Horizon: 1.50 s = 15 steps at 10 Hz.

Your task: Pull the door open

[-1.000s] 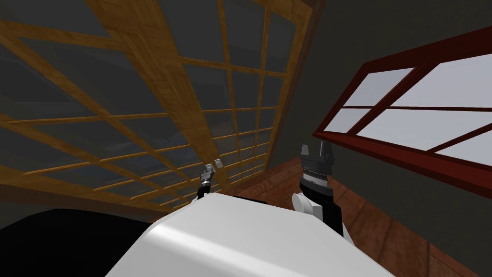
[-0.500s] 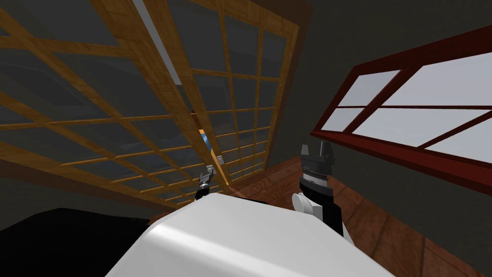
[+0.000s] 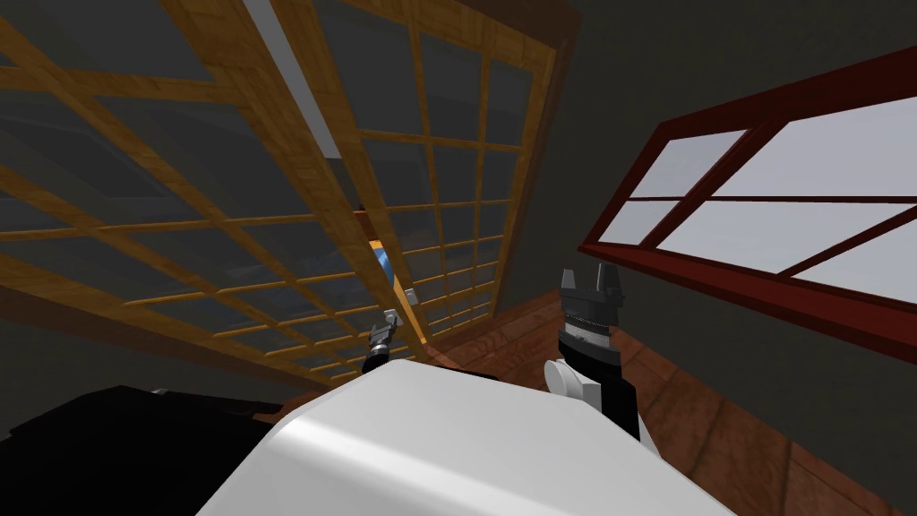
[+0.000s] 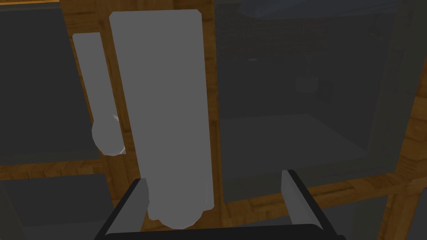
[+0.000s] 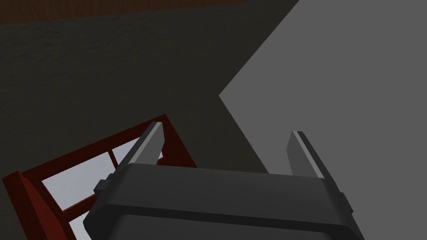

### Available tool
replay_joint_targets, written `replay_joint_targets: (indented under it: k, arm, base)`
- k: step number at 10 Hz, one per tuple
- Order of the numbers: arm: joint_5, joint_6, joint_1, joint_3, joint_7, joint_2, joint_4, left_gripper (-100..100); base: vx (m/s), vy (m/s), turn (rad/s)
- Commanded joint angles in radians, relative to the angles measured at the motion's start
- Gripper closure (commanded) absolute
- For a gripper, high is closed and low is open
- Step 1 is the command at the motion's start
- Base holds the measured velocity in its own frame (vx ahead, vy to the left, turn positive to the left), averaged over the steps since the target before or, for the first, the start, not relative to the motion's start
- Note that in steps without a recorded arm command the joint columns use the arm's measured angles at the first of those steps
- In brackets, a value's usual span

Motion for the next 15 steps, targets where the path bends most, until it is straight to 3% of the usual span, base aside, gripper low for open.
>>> replay_joint_targets:
  k: [1,2,5,6,15]
  arm:
    - [0.017,-0.029,-0.022,0.036,-0.004,0.049,0.05,100]
    - [0.017,-0.029,-0.022,0.036,-0.004,0.049,0.094,100]
    - [0.017,-0.029,-0.022,0.036,-0.004,0.049,0.094,100]
    - [0.02,-0.055,-0.04,0.002,0.033,0.036,0.101,100]
    - [0.084,-0.063,-0.023,-0.05,0.2,0.057,0.092,100]
  base:
    - [0.014,-0.008,-0.01]
    - [0.022,0.011,0.024]
    - [-0.001,0.005,-0.007]
    - [-0.031,-0.017,-0.077]
    - [-0.044,0.001,-0.02]
